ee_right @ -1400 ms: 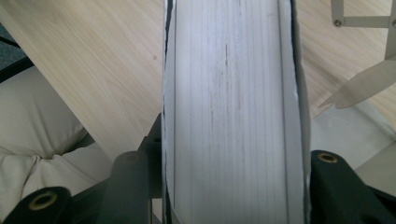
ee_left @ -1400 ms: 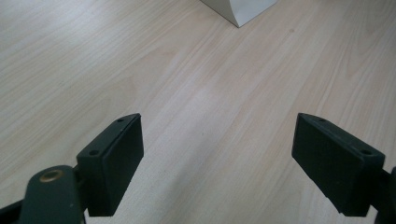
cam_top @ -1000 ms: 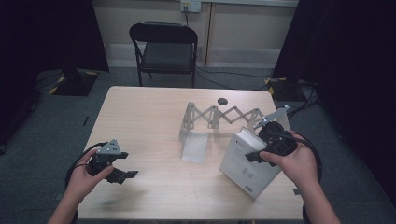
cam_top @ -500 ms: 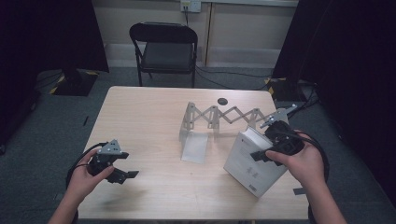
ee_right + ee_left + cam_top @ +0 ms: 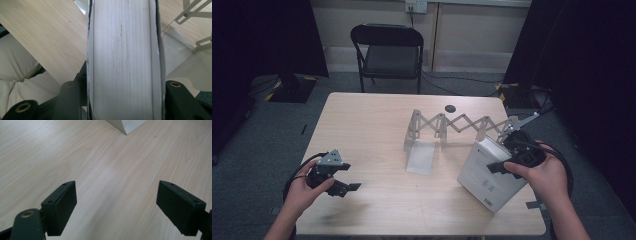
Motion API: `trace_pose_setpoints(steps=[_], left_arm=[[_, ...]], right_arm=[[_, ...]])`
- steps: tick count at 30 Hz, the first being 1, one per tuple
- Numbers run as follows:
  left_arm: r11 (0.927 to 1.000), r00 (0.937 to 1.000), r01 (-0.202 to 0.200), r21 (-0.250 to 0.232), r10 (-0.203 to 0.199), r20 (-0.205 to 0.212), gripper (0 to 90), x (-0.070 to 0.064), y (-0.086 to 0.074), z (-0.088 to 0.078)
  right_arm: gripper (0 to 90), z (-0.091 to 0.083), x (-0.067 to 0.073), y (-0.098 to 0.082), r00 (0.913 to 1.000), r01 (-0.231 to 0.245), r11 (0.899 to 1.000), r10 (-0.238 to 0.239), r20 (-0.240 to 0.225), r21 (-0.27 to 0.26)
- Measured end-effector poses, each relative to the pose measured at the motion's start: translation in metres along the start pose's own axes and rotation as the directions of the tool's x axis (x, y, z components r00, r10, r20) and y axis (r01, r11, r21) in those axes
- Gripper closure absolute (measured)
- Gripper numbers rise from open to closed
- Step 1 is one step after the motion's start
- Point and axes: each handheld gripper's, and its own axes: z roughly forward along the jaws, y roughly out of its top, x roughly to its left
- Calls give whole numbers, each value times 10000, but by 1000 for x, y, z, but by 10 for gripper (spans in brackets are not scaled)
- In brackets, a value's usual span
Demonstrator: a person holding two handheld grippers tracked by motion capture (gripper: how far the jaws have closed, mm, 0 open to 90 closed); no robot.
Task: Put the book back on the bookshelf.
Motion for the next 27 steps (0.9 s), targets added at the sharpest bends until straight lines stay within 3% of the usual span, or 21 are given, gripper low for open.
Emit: trace_pose_setpoints(steps=[27], left_arm=[[10000, 10000, 29, -31, -28, 50, 166, 0, 0, 2]], right_arm=[[526, -8, -15, -13, 9979, -630, 9980, 629, 142, 47]])
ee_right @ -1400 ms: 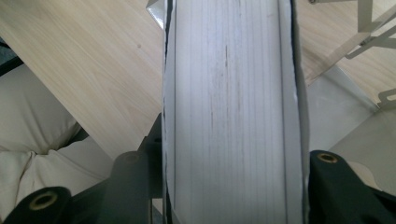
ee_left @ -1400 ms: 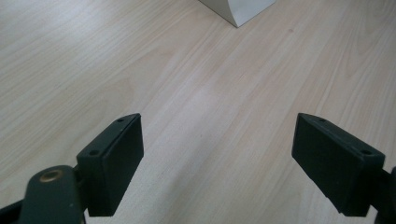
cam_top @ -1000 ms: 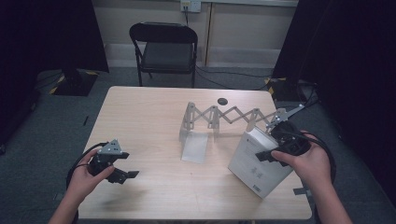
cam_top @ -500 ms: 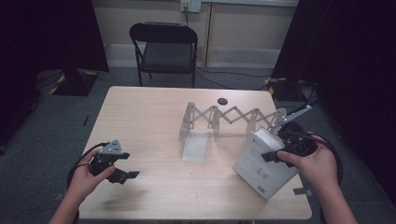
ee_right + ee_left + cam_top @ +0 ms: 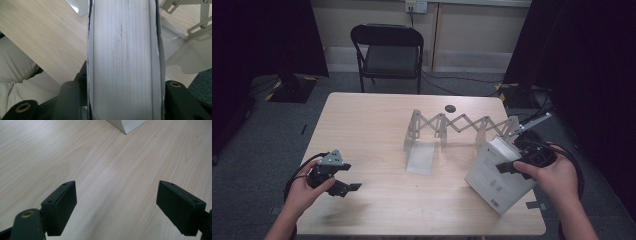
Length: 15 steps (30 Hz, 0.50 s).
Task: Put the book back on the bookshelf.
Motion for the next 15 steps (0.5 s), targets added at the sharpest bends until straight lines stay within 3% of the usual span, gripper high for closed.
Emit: trace_pose_setpoints(steps=[15], left_arm=[[10000, 10000, 11, 71, -11, 32, 166, 0, 0, 1]], right_arm=[[526, -3, -10, -5, 9986, -479, 9988, 478, 226, 29]])
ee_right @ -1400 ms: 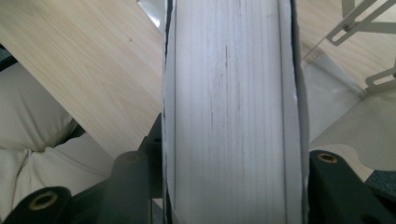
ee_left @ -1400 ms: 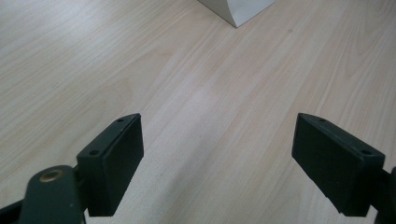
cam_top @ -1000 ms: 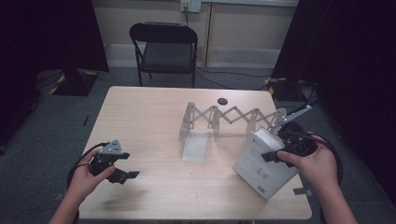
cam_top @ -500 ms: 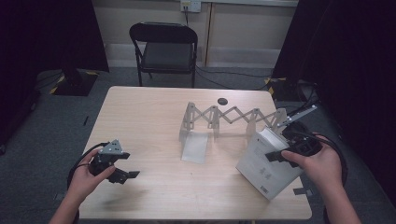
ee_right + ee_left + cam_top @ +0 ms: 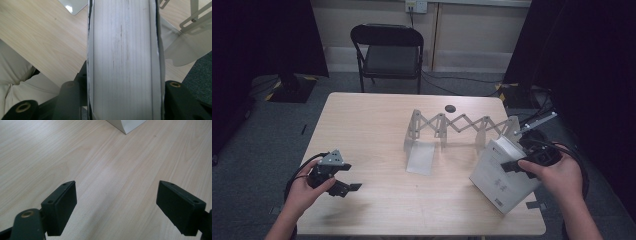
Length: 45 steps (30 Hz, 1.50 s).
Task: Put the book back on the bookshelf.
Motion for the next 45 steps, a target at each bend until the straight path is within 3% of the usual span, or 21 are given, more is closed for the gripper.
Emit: trace_pose_setpoints(steps=[24, 45], left_arm=[[10000, 10000, 34, -58, -34, 3, 166, 0, 0, 1], [10000, 10000, 39, -79, -39, -10, 166, 1, 0, 1]], right_arm=[[527, 5, -15, -3, 9972, -692, 9976, 689, 304, 87], [527, 8, -27, 2, 9879, -1354, 9907, 1338, 783, 156]])
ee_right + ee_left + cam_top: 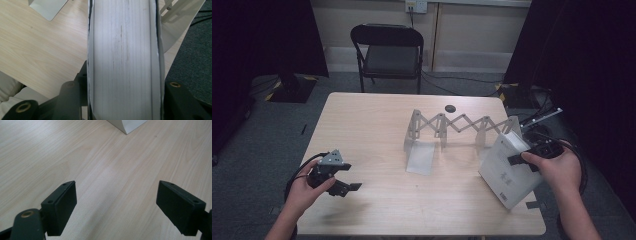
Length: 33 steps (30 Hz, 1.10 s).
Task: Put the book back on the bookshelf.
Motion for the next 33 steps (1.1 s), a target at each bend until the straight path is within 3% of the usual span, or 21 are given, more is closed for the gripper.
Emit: trace_pose_setpoints(steps=[18, 33], left_arm=[[10000, 10000, 26, 3, -26, 20, 166, 0, 0, 2], [10000, 10000, -10, 70, 10, 39, 166, -1, 0, 3]], right_arm=[[527, 7, -5, 8, 9969, -757, 9971, 757, 203, 3], [527, 8, -8, 16, 9942, -971, 9953, 970, 464, -10]])
